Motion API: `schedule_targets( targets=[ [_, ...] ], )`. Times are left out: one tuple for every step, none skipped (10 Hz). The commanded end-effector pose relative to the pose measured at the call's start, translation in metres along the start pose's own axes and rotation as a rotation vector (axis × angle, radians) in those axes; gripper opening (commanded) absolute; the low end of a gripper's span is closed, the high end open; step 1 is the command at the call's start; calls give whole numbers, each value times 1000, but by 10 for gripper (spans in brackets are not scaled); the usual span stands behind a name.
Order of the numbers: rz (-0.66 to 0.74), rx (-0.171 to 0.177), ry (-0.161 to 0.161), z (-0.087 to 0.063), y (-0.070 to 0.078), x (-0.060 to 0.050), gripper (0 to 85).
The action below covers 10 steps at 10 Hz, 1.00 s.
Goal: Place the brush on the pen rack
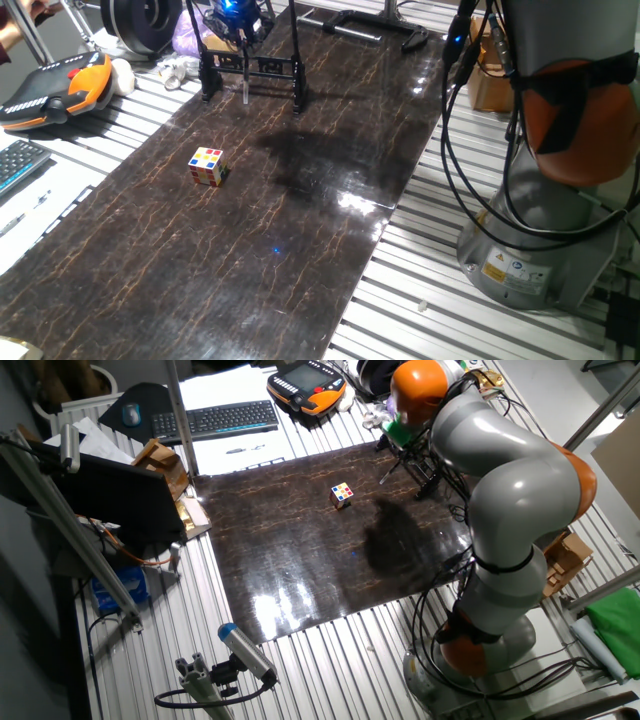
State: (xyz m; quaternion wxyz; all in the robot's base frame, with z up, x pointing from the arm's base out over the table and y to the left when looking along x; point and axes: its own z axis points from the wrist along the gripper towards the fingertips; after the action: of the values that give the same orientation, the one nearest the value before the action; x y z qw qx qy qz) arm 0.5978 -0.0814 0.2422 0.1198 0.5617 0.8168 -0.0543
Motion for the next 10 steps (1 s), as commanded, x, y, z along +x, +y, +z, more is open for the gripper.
schedule_targets(
  targets=[
    [-2,-1,4,0,0,0,10],
    [-3,4,5,0,0,-1,10],
    [-6,5,7,0,0,-1,10],
    [-8,8,8,0,0,-2,10],
    [-9,8,10,0,1,-3,10],
    [-10,9,12,1,1,-4,10],
    [-13,9,12,1,0,-5,10],
    [-16,8,15,2,0,-8,10],
    [-19,7,18,3,0,-9,10],
    [-20,6,21,4,0,-11,10]
  ],
)
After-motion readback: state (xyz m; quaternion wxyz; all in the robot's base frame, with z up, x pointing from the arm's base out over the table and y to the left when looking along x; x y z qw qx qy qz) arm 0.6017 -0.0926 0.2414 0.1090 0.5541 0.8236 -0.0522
